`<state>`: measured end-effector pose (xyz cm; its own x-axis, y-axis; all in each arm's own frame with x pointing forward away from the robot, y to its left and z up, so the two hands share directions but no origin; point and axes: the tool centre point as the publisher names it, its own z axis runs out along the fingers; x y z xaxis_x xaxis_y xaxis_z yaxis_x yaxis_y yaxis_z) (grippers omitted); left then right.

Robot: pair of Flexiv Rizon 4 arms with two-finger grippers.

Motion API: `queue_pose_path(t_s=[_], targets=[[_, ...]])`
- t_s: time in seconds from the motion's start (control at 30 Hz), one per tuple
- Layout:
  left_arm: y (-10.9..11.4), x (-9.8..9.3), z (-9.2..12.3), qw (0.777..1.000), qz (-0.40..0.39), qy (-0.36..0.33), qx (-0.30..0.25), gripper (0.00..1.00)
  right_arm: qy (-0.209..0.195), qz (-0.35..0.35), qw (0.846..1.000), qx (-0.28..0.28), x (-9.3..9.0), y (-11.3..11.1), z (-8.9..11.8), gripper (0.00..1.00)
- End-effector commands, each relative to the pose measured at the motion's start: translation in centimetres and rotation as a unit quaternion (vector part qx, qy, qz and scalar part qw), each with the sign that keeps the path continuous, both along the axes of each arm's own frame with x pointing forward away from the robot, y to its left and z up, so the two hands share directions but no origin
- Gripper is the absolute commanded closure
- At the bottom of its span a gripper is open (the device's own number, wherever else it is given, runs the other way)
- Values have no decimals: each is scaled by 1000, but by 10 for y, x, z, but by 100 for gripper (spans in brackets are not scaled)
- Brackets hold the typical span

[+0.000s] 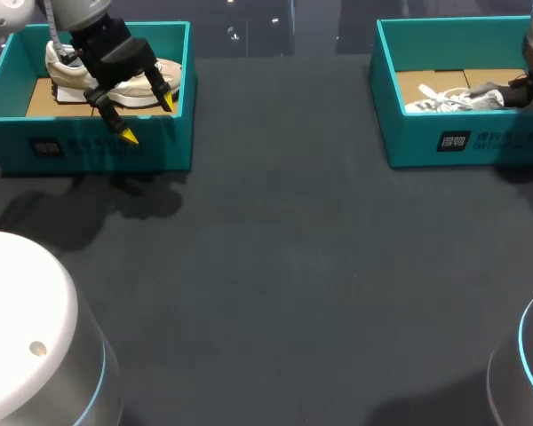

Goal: Take the shoe out of the shoebox, open the shoe tongue, remove and reinsert the insole, then place the shoe into the shoebox

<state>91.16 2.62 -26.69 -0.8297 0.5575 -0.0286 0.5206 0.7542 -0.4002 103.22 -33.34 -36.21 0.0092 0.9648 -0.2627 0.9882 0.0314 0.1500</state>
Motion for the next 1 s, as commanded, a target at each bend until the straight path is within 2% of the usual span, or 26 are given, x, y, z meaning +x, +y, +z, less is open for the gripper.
queue_pose_path(t_s=[0.03,0.27,0.57,0.6,0.63,0.67,0.73,0.77,0.83,1.0], targets=[[0,-1,0,1000,0,-1,1,0,-1,0,1000,1,1,0,-1,67],[0,-1,0,1000,0,-1,1,0,-2,0,1000,0,1,0,4,56],[0,-1,0,1000,0,-1,1,0,-6,0,1000,3,2,4,15,50],[0,-1,0,1000,0,-1,1,0,-6,0,1000,3,2,4,16,45],[0,-1,0,1000,0,-1,1,0,-6,0,1000,4,2,4,18,34],[0,-1,0,1000,0,-1,1,0,-6,0,1000,4,1,5,21,16],[0,-1,0,1000,0,-1,1,0,-6,-1,1000,6,0,6,27,9],[0,-1,0,1000,0,-1,1,0,-6,-1,1000,6,0,6,28,9],[0,-1,0,1000,0,-1,1,0,-5,-1,1000,11,-2,9,42,0],[0,-1,0,1000,0,-1,1,0,-1,1,1000,21,-6,15,69,0]])
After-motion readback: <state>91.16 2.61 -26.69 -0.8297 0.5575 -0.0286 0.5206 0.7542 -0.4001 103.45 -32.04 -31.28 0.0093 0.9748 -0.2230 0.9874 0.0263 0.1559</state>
